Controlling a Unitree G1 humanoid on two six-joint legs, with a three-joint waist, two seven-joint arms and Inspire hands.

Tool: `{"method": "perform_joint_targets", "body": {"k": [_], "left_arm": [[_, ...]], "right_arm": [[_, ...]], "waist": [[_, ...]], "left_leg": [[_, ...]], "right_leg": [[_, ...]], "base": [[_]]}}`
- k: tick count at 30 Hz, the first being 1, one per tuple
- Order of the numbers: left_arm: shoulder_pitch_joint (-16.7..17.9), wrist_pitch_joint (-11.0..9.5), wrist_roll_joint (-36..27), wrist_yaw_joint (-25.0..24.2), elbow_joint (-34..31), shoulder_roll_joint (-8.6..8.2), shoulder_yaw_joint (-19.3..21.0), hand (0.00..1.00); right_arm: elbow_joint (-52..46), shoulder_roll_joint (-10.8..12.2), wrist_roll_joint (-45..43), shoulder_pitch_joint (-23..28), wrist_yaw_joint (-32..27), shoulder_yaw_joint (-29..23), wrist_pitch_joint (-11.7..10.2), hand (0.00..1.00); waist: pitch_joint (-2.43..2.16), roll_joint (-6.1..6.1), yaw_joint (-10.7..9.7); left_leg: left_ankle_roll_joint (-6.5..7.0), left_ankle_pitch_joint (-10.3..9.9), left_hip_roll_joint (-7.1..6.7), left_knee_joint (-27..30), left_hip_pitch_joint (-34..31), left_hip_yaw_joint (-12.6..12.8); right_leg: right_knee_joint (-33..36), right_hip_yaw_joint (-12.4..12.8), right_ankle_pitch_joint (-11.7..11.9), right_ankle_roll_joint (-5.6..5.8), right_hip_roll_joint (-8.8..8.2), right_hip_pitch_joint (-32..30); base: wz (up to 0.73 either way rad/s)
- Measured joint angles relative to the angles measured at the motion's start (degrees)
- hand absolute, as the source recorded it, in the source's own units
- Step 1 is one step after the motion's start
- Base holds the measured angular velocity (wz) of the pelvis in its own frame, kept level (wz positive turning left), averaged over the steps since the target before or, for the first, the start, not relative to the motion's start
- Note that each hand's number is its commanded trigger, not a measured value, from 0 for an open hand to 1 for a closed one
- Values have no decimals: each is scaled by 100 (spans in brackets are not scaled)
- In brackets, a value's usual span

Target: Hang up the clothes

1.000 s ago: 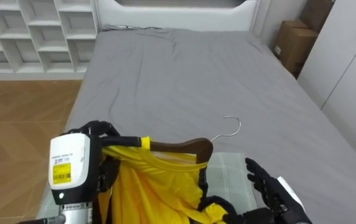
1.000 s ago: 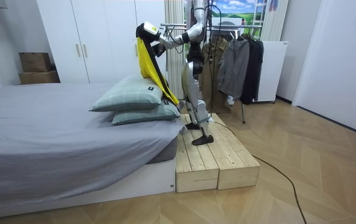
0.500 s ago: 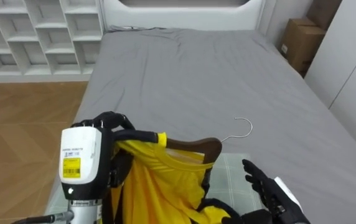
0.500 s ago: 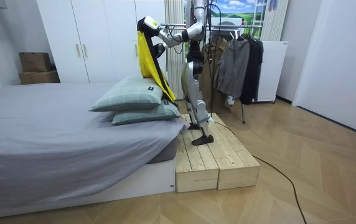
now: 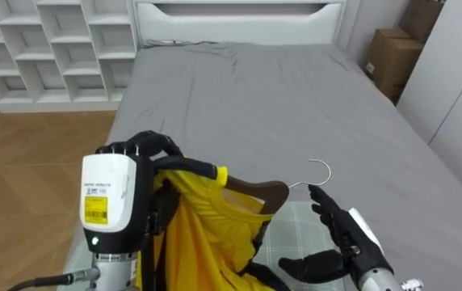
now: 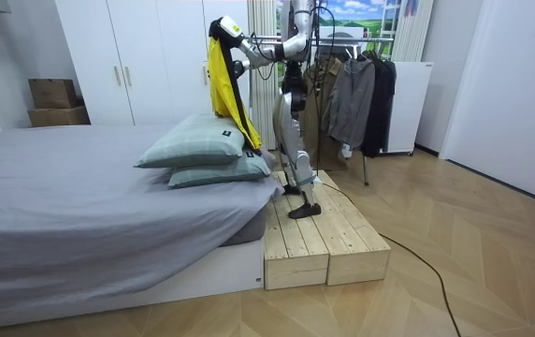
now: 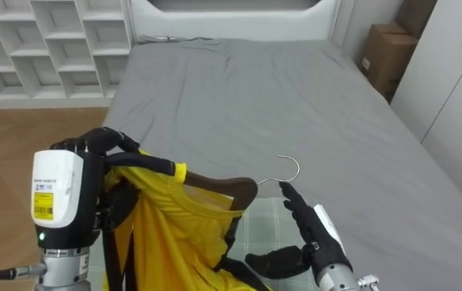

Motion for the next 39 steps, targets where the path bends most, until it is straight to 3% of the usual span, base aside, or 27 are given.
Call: {"method": "perform_joint_targets", "body": {"k": [11,19,24,27,30,39], "left_arm": [[0,-116,21,-60,-4,-34,0,100],[-2,-115,41,-43,-183,-28,-87,100],[-200,-115,37,-9,-196,-16,-169,100],[-271,-114,39,-12,-442,-22,-195,100],[-274,-114,77,-12,-759,-23,-204,100],[-274,-107,413,-30,-826,-21,-224,100]], "right_arm": [[0,216,-9,-82,-26,26,-111,0],[6,217,5,-82,-117,138,-111,0],[14,174,206,-85,-223,236,-112,0],[82,165,272,-86,-205,251,-112,0],[141,165,449,-85,-126,240,-111,0],[159,195,694,-85,131,236,-111,0]], "waist": [[26,4,18],[32,21,12],[59,129,8],[52,174,-3],[50,179,-31],[50,178,-29]], "left_leg": [[0,0,-1,-51,11,11],[0,0,0,-47,-11,5],[0,0,-1,-20,-33,1],[0,0,0,26,-70,-11],[0,0,0,33,-79,-48],[0,0,-14,40,-104,-57]], "right_leg": [[-8,-2,0,1,1,-9],[-21,-18,0,1,0,-17],[-23,-49,0,1,-11,-17],[-23,-75,-1,1,-19,-17],[-21,-125,-1,1,-28,-11],[-9,-131,-1,2,-43,-5]], "base": [[0],[0],[1],[4],[6],[0]]}}
